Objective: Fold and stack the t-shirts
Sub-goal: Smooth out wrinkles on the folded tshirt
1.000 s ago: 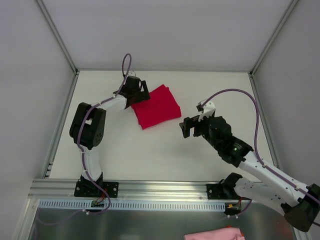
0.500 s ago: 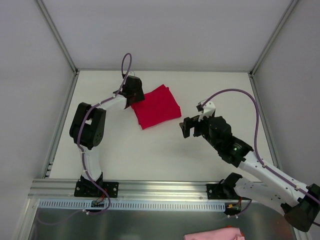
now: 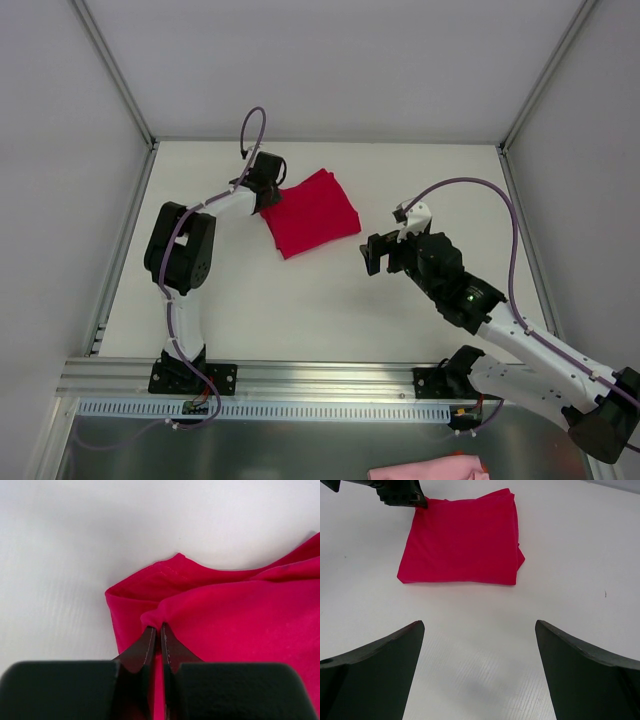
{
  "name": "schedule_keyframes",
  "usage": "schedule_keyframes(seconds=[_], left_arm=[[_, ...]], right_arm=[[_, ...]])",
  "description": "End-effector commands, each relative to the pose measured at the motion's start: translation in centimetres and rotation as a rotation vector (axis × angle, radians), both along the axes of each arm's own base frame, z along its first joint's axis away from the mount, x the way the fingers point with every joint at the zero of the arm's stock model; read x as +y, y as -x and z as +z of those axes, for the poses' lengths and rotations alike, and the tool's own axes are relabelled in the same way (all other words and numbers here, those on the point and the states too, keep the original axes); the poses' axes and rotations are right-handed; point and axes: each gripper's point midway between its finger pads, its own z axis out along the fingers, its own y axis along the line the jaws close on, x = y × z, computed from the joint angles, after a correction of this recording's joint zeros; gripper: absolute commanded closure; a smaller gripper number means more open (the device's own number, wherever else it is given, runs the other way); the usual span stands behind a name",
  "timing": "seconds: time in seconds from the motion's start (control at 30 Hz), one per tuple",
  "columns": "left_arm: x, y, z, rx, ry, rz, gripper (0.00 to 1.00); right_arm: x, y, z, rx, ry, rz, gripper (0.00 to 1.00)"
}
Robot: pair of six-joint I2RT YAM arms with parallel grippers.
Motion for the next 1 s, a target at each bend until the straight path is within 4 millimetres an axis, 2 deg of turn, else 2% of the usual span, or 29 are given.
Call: schedule_keyframes(seconds=[0.0, 0.1, 0.17, 0.2, 0.3, 0.33, 0.43, 0.5, 0.67, 0.73, 0.87, 0.9, 0.97], left_arm=[[2.4, -0.6, 1.3, -0.024, -0.058, 0.126, 1.00], [3.5, -0.3, 1.3, -0.020, -0.089, 0.177, 1.00], [3.5, -0.5, 1.4, -0.016, -0.073, 0.178, 0.98], [3.4, -0.5, 1.2, -0.008, -0.071, 0.174, 0.73], [3.3, -0.5, 1.2, -0.012, -0.060, 0.177, 0.07], [3.4, -0.4, 1.4, -0.017, -0.057, 0.180, 0.02], [2.6, -1.0, 3.6, -0.098, -0.005, 0.148, 0.01], [1.5, -0.9, 6.4, -0.180, 0.050, 0.085, 0.01], [-0.3, -1.0, 10.0, -0.278, 0.063, 0.015, 0.01], [-1.9, -0.7, 11.2, -0.321, 0.092, -0.039, 0.01], [-4.9, 0.0, 11.2, -0.332, 0.089, -0.151, 0.03], [-5.8, 0.0, 10.7, -0.318, 0.091, -0.174, 0.03], [-6.2, 0.1, 9.5, -0.283, 0.098, -0.178, 0.03]], right_arm=[[0.2, -0.3, 0.9, -0.030, -0.004, 0.002, 0.00], [0.2, -0.2, 0.9, -0.032, -0.005, 0.006, 0.00], [0.3, -0.1, 0.8, -0.030, -0.004, 0.013, 0.00], [0.4, 0.0, 0.8, -0.028, -0.005, 0.021, 0.00], [0.6, 0.0, 0.9, -0.028, -0.007, 0.031, 0.00], [0.7, 0.0, 0.8, -0.025, -0.006, 0.034, 0.00], [1.0, 0.1, 0.5, -0.017, -0.001, 0.053, 0.00], [1.2, 0.0, 0.4, -0.015, 0.003, 0.057, 0.00], [1.3, 0.1, 0.3, -0.012, 0.007, 0.062, 0.00], [1.3, 0.1, 0.5, -0.017, 0.004, 0.062, 0.00], [1.4, 0.1, 0.4, -0.013, 0.001, 0.065, 0.00], [1.3, 0.1, 0.4, -0.012, 0.002, 0.065, 0.00], [1.4, 0.2, 0.4, -0.011, -0.002, 0.067, 0.00]])
